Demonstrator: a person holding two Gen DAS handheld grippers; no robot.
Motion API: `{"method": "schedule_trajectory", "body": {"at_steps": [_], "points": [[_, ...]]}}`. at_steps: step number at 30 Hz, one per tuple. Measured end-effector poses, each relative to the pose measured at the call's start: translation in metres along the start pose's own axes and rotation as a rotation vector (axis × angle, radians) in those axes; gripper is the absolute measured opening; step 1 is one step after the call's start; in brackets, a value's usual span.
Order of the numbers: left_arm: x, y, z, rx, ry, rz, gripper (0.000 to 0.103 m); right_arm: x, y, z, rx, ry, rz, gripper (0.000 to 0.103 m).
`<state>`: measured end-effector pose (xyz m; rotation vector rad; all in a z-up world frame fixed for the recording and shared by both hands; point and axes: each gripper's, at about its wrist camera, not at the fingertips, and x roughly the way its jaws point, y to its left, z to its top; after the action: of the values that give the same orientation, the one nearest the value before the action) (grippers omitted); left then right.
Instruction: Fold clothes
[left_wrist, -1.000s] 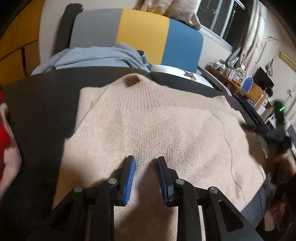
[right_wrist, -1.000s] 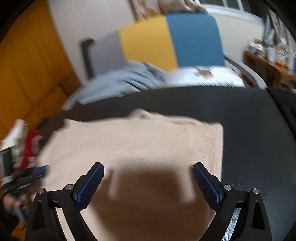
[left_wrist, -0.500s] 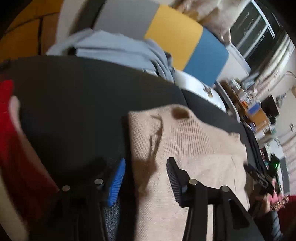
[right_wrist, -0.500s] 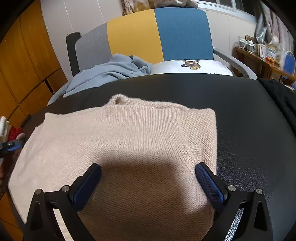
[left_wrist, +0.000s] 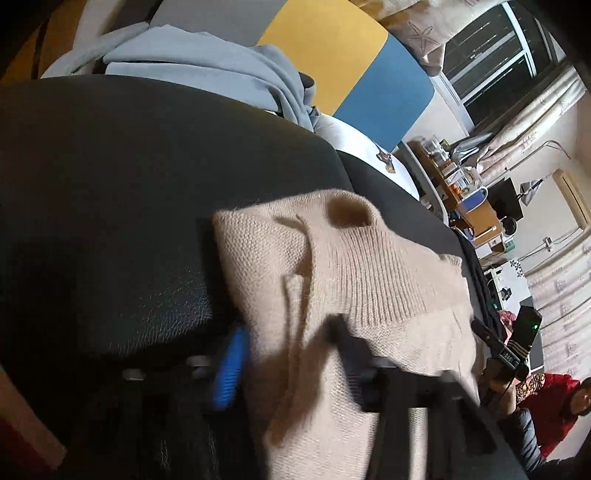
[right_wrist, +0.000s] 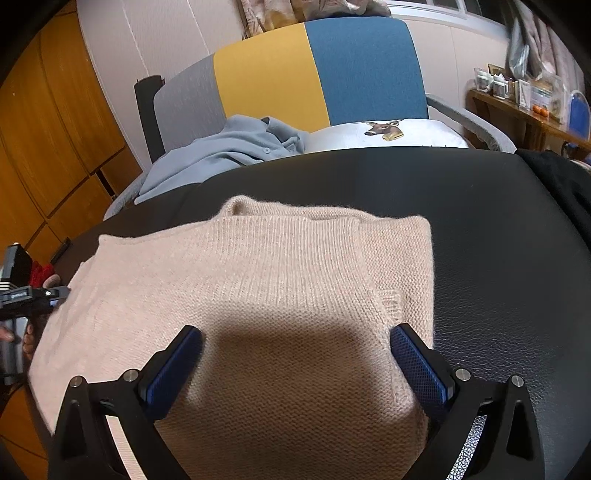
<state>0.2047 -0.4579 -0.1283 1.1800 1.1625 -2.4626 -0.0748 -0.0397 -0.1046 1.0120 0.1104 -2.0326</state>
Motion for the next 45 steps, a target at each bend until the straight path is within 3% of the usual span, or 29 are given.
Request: {"method": "schedule_trajectory", "body": {"at_steps": [3, 7, 12, 17, 20, 23, 26, 28, 37, 44, 45], "points": [[0.004, 0.002, 0.003, -0.046, 0.007, -0.028, 0.017, -0.001, -0.004, 0.001, 0.016, -0.005, 0.02, 0.103], [-0.006, -0.01, 0.014, -0.035, -0.017, 0.025, 0.016, -0.002, -0.004, 0.003, 0.012, 0.015, 0.053, 0.103], [-0.027, -0.013, 0.036, -0.027, -0.04, 0.048, 0.015, -0.02, 0.007, 0.014, -0.175, 0.176, 0.227, 0.103], [-0.038, -0.028, 0.052, 0.024, -0.027, 0.093, 0.015, -0.035, 0.038, 0.022, -0.399, 0.282, 0.328, 0.103], [-0.046, -0.039, 0.062, 0.053, -0.033, 0.113, 0.015, -0.027, 0.052, 0.023, -0.525, 0.353, 0.344, 0.103], [-0.053, -0.049, 0.07, 0.067, -0.023, 0.105, 0.015, -0.003, 0.052, 0.019, -0.628, 0.46, 0.298, 0.103], [-0.056, -0.06, 0.075, 0.068, -0.005, 0.058, 0.015, 0.015, 0.051, 0.009, -0.711, 0.511, 0.279, 0.103], [-0.062, -0.068, 0.073, 0.051, -0.005, -0.001, 0.015, 0.019, 0.051, 0.002, -0.767, 0.499, 0.269, 0.103], [-0.088, -0.141, 0.06, 0.027, -0.058, -0.237, 0.011, 0.01, 0.038, -0.007, -0.715, 0.377, 0.299, 0.103], [-0.062, -0.231, 0.056, 0.017, -0.063, -0.355, 0.009, 0.002, 0.034, -0.011, -0.684, 0.316, 0.3, 0.103], [-0.056, -0.243, 0.055, 0.014, -0.061, -0.365, 0.006, 0.001, 0.033, -0.012, -0.676, 0.305, 0.301, 0.103]]}}
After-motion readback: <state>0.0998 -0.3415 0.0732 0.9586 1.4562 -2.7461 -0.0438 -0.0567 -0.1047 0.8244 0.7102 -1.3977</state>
